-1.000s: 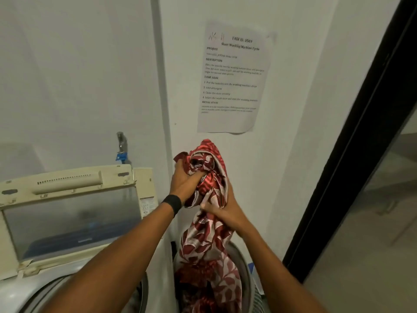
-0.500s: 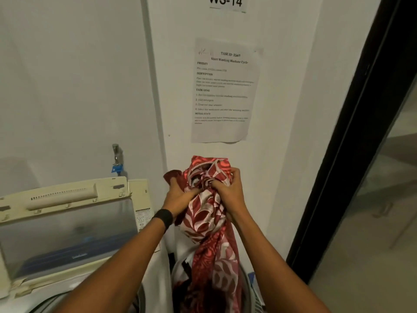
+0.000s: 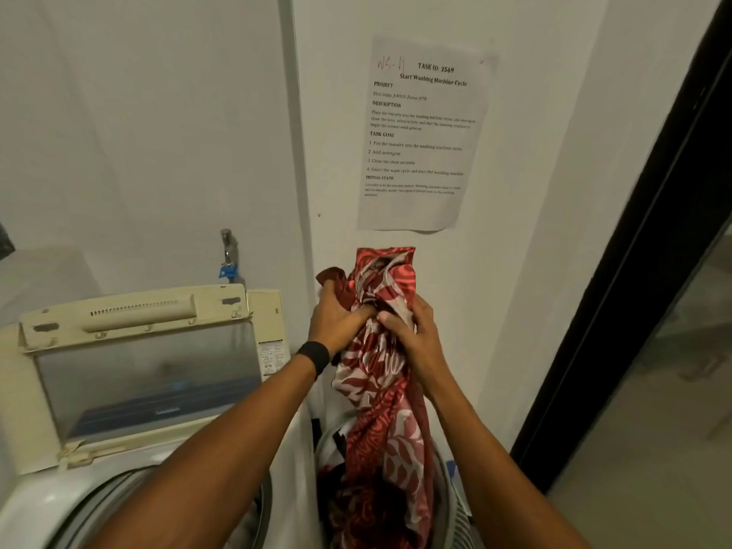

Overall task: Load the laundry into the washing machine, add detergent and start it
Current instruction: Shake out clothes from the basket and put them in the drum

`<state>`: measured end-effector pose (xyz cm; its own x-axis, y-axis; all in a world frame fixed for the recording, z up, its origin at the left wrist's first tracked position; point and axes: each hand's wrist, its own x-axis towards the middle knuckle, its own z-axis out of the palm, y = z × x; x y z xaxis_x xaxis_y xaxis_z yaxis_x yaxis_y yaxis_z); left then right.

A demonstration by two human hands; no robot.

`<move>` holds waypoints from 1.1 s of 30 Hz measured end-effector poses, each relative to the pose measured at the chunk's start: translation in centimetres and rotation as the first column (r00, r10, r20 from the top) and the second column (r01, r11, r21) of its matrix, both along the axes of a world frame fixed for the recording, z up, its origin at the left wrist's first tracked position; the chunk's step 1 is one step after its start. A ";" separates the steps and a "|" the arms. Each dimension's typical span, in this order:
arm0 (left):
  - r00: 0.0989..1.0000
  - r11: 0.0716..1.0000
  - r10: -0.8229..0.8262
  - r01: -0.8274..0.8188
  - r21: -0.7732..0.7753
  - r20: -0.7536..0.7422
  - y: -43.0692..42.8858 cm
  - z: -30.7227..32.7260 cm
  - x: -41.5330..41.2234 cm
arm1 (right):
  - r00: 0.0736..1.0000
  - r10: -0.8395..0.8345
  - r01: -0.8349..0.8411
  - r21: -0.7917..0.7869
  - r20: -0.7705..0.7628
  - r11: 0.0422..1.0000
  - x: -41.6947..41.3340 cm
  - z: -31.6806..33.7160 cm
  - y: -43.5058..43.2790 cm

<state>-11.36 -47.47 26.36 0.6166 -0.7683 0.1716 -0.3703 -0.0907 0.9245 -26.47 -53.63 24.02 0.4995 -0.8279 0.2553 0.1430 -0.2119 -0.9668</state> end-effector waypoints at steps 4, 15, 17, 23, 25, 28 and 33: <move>0.998 0.998 -0.001 -0.003 -0.069 -0.063 -0.6 0.2 0.6 | 0.980 0.055 -0.045 0.055 -0.190 0.997 0.1 -5.5 2.7; 0.993 0.996 0.081 -0.084 0.036 0.086 1.6 -1.1 4.6 | 0.943 -0.330 0.329 -0.036 -0.049 0.944 -3.5 -1.7 -0.9; 0.987 0.996 0.003 -0.017 0.084 0.162 1.9 -1.3 4.6 | 0.945 -0.325 0.327 -0.060 0.048 0.943 -3.2 1.3 -2.1; 0.932 0.926 -0.363 0.362 0.107 -0.016 1.9 -0.1 1.9 | 0.986 -0.153 0.152 0.028 0.059 0.988 1.2 5.0 -1.4; 0.879 0.864 -0.468 0.477 0.164 -0.094 2.3 0.6 1.2 | 0.993 -0.105 0.102 0.063 0.046 0.993 1.8 4.7 -1.2; 0.865 0.834 -0.492 0.501 0.231 -0.097 2.6 0.3 0.6 | 0.992 -0.109 0.106 -0.048 -0.070 0.993 2.2 4.2 -1.4; 0.989 0.987 -0.143 0.146 0.071 -0.047 1.3 -1.4 -0.2 | 0.990 0.127 -0.137 0.179 0.069 0.974 2.3 4.1 -1.1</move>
